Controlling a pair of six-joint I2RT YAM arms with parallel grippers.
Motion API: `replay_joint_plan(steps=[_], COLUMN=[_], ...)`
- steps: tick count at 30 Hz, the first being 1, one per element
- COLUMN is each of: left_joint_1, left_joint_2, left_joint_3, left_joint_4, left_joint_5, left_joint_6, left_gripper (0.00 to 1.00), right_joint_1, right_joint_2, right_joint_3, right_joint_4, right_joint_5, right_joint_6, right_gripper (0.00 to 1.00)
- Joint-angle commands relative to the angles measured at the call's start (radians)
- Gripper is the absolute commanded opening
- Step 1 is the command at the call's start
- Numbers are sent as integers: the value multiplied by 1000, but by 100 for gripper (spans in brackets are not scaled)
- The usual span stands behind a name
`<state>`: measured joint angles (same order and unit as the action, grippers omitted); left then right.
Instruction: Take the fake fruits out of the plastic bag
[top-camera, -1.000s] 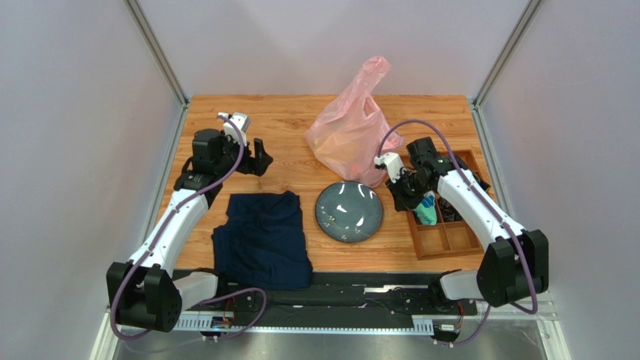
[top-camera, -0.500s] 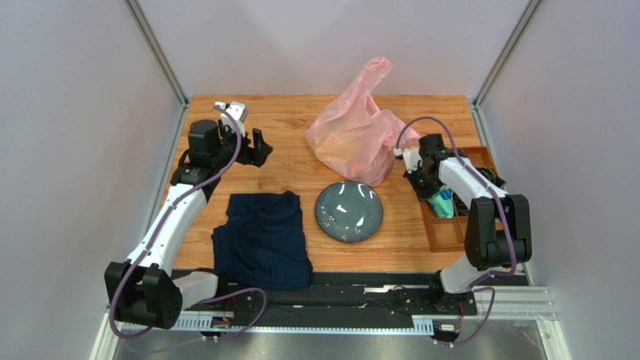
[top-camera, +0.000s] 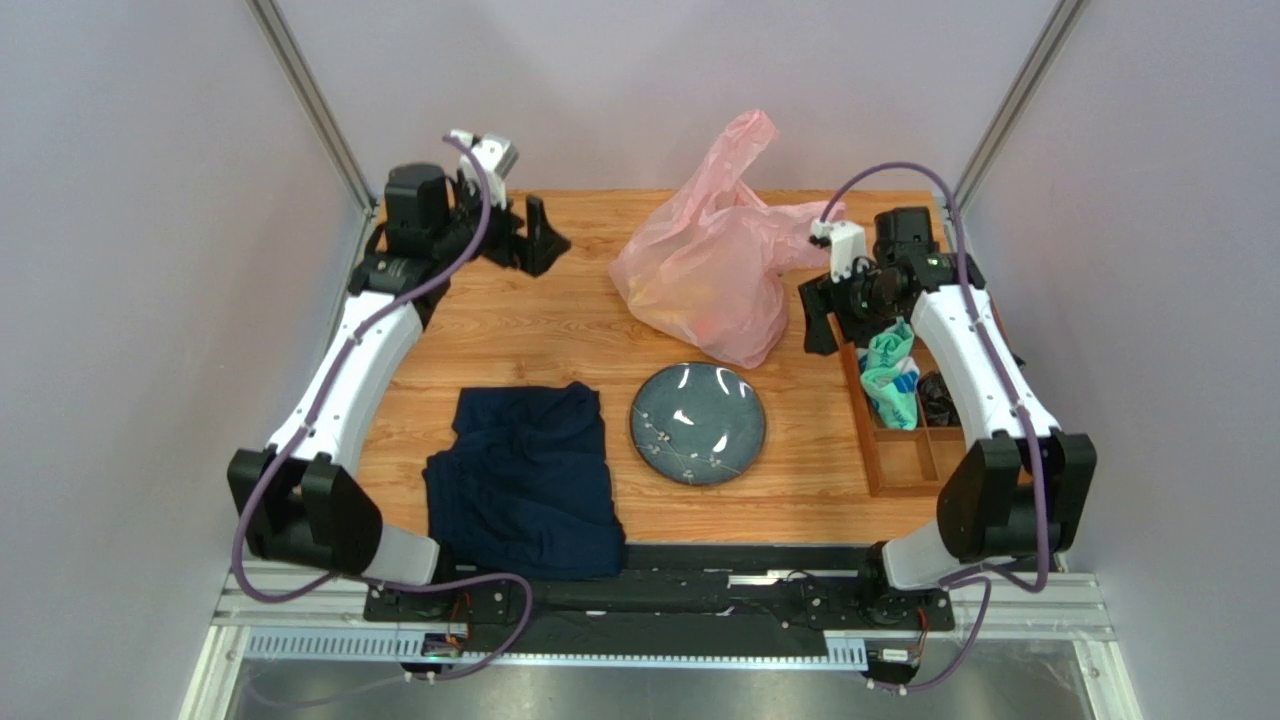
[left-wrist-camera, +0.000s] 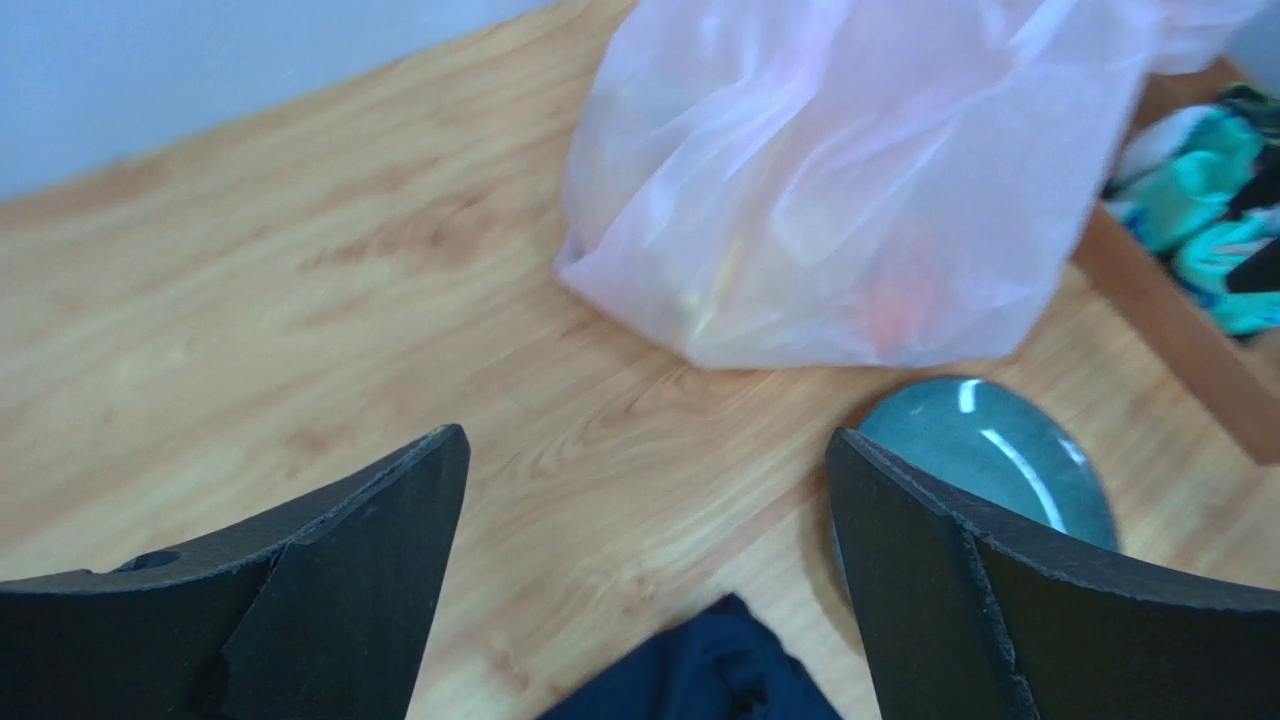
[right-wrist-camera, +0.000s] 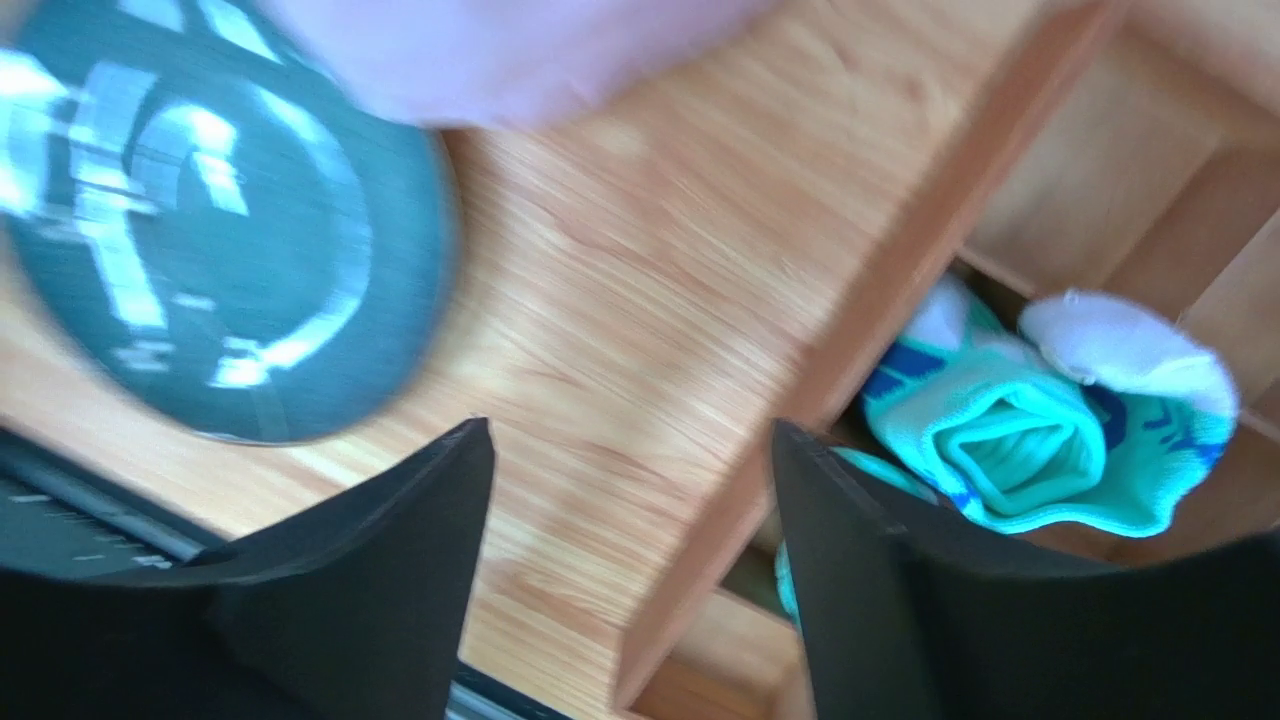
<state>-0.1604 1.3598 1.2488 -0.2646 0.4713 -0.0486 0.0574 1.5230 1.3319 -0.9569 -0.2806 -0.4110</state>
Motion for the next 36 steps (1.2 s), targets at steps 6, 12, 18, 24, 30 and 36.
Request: replay_joint_plan(steps=[6,12,18,24,30,36], left_joint_1=[-62,-100,-110,-110,-110,-110], left_joint_2=[375,476,414,265,122,58], left_joint_3=[615,695,646,503,393,327], left_joint_4=[-78,28,-7,-35,-94,-133], left_joint_5=[193,159,144,153,142,112], left_joint_6=[-95,-226,-217,-206,-123,-62], left_gripper=[99,99,99,98,99,99], right_joint_1=[-1,-2,48,105,176,239], right_joint_2=[-78,-64,67,391,627,648], right_joint_3=[227,336,573,846,1081,1104], right_joint_4=[-74,64,343,454,451,454], right_joint_5=[-299,-242,-180,-54,132,259], right_joint_6=[306,495,641,710,676,630], right_gripper=[79,77,75,76,76,74])
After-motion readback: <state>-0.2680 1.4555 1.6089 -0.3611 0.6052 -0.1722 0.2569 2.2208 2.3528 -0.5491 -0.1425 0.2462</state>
